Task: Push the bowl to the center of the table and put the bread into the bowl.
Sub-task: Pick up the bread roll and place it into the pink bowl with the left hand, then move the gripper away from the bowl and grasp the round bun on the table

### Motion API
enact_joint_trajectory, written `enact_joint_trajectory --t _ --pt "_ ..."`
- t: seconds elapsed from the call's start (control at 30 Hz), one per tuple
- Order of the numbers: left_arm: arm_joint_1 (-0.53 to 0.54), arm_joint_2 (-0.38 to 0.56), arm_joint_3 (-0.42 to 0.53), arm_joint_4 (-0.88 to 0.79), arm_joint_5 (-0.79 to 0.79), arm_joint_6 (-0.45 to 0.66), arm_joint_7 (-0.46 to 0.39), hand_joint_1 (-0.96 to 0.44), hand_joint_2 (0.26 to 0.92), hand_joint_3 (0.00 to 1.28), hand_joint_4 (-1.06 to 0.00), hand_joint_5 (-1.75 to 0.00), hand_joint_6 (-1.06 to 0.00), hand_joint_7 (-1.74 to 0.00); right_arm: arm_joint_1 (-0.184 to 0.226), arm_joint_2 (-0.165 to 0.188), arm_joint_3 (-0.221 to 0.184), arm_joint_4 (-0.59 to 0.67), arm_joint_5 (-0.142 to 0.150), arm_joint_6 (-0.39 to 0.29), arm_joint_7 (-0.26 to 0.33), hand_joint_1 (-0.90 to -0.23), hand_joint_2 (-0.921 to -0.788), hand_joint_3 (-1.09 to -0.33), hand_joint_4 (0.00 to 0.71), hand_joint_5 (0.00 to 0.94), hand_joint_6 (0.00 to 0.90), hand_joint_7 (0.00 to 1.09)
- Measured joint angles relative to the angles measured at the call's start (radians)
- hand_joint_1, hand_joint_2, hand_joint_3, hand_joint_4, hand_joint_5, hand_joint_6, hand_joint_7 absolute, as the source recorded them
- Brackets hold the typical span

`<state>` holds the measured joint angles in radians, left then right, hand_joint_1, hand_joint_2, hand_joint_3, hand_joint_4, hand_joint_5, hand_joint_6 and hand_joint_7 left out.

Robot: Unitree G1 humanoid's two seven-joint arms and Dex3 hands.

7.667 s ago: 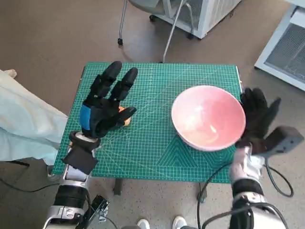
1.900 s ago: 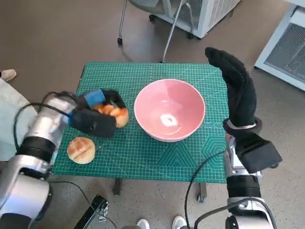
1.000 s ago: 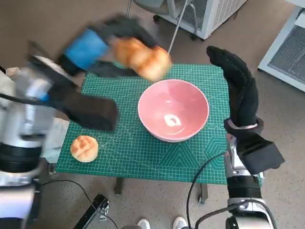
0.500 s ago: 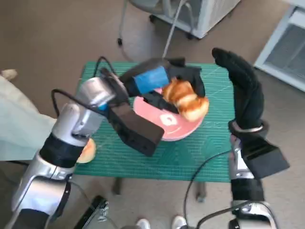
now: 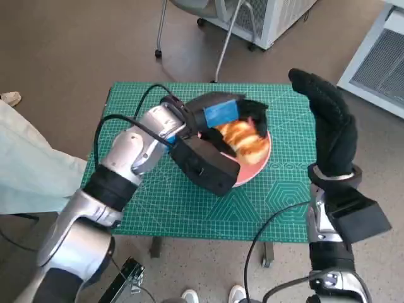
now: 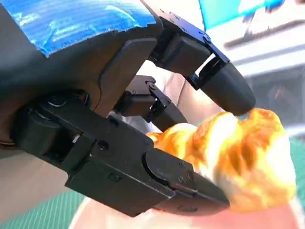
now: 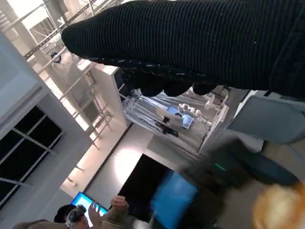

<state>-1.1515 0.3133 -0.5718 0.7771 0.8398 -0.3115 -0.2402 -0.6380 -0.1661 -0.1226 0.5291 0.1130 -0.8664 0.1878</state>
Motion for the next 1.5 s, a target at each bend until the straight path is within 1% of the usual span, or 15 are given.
enact_joint_trajectory --t 0.03,0.07,0.1,0.13,0.17,0.2,0.27,0.37,0.5,0.8,0.9,1.1,1.27,1.4,1.5 --pt "0.0 -0.005 -0.002 0.017 -0.001 0.006 -0.01 0.03 0.894 0.27 -0.33 -1.07 -0.41 -1.08 0.001 0.0 0.0 -0.004 0.0 0.003 -0.002 -0.577 -0.921 -0.718 0.427 0.016 0.061 0.84" --pt "0.0 -0.009 -0.002 0.029 -0.005 0.012 -0.022 0.04 0.894 0.25 -0.35 -0.73 -0.42 -0.81 0.002 0.0 0.0 -0.007 -0.001 0.007 -0.004 -0.578 -0.921 -0.718 0.427 0.016 0.061 0.84" --pt "0.0 -0.012 -0.002 0.037 -0.01 0.019 -0.036 0.06 0.904 0.21 -0.35 -0.47 -0.42 -0.59 0.004 0.0 -0.001 -0.01 -0.001 0.01 -0.006 -0.578 -0.921 -0.718 0.427 0.016 0.062 0.84" --pt "0.0 -0.012 -0.002 0.042 -0.015 0.027 -0.052 0.06 0.907 0.2 -0.35 -0.38 -0.43 -0.51 0.005 0.0 -0.001 -0.012 -0.002 0.012 -0.007 -0.578 -0.921 -0.718 0.427 0.016 0.062 0.84" --pt "0.0 -0.013 -0.001 0.046 -0.02 0.036 -0.068 0.05 0.912 0.18 -0.33 -0.24 -0.42 -0.38 0.007 0.0 -0.001 -0.015 -0.002 0.016 -0.009 -0.578 -0.921 -0.717 0.427 0.016 0.064 0.84" --pt "0.0 -0.013 0.0 0.046 -0.026 0.045 -0.087 0.04 0.915 0.16 -0.31 -0.16 -0.42 -0.3 0.009 0.0 -0.001 -0.017 -0.002 0.018 -0.01 -0.578 -0.921 -0.715 0.427 0.016 0.066 0.84" --pt "0.0 -0.012 0.004 0.045 -0.038 0.071 -0.126 0.02 0.918 0.14 -0.3 -0.08 -0.42 -0.22 0.011 0.001 -0.001 -0.02 -0.002 0.024 -0.013 -0.579 -0.921 -0.714 0.427 0.015 0.068 0.84" --pt "0.001 -0.011 0.01 0.032 -0.054 0.114 -0.177 -0.01 0.92 0.12 -0.28 -0.03 -0.43 -0.16 0.013 0.003 -0.001 -0.023 -0.002 0.029 -0.017 -0.577 -0.921 -0.713 0.426 0.015 0.069 0.84" --pt "0.01 -0.002 0.019 -0.018 -0.056 0.157 -0.211 -0.05 0.921 0.1 -0.27 -0.01 -0.43 -0.13 0.013 0.011 0.002 -0.026 -0.004 0.034 -0.023 -0.572 -0.921 -0.716 0.424 0.014 0.069 0.84" --pt "0.051 0.047 0.031 -0.139 -0.056 0.169 -0.204 -0.12 0.919 0.07 -0.27 0.0 -0.45 -0.1 0.012 0.019 0.011 -0.023 -0.01 0.035 -0.024 -0.564 -0.921 -0.721 0.422 0.013 0.066 0.84" --pt "0.075 0.07 0.047 -0.182 -0.065 0.169 -0.209 -0.13 0.92 0.05 -0.24 0.0 -0.44 -0.09 0.011 0.022 0.013 -0.017 -0.008 0.035 -0.024 -0.568 -0.921 -0.721 0.428 0.016 0.075 0.85" --pt "0.129 0.11 0.119 -0.308 -0.141 0.193 -0.267 -0.13 0.92 0.04 -0.22 0.0 -0.43 -0.07 0.007 0.032 0.019 0.001 -0.007 0.029 -0.024 -0.578 -0.921 -0.717 0.437 0.02 0.079 0.85" --pt "0.178 0.145 0.196 -0.436 -0.235 0.225 -0.345 -0.11 0.913 0.03 -0.22 0.0 -0.42 -0.06 -0.003 0.042 0.027 0.01 -0.007 0.016 -0.022 -0.58 -0.921 -0.715 0.435 0.019 0.071 0.85" --pt "0.232 0.202 0.269 -0.56 -0.312 0.248 -0.414 -0.09 0.903 0.02 -0.22 0.0 -0.43 -0.05 -0.011 0.049 0.033 0.011 -0.007 0.013 -0.02 -0.581 -0.921 -0.717 0.432 0.018 0.069 0.86" --pt "0.286 0.276 0.34 -0.669 -0.37 0.264 -0.467 -0.02 0.887 0.01 -0.22 0.0 -0.42 -0.04 -0.011 0.048 0.035 0.01 -0.006 0.013 -0.019 -0.58 -0.921 -0.719 0.431 0.017 0.067 0.86"
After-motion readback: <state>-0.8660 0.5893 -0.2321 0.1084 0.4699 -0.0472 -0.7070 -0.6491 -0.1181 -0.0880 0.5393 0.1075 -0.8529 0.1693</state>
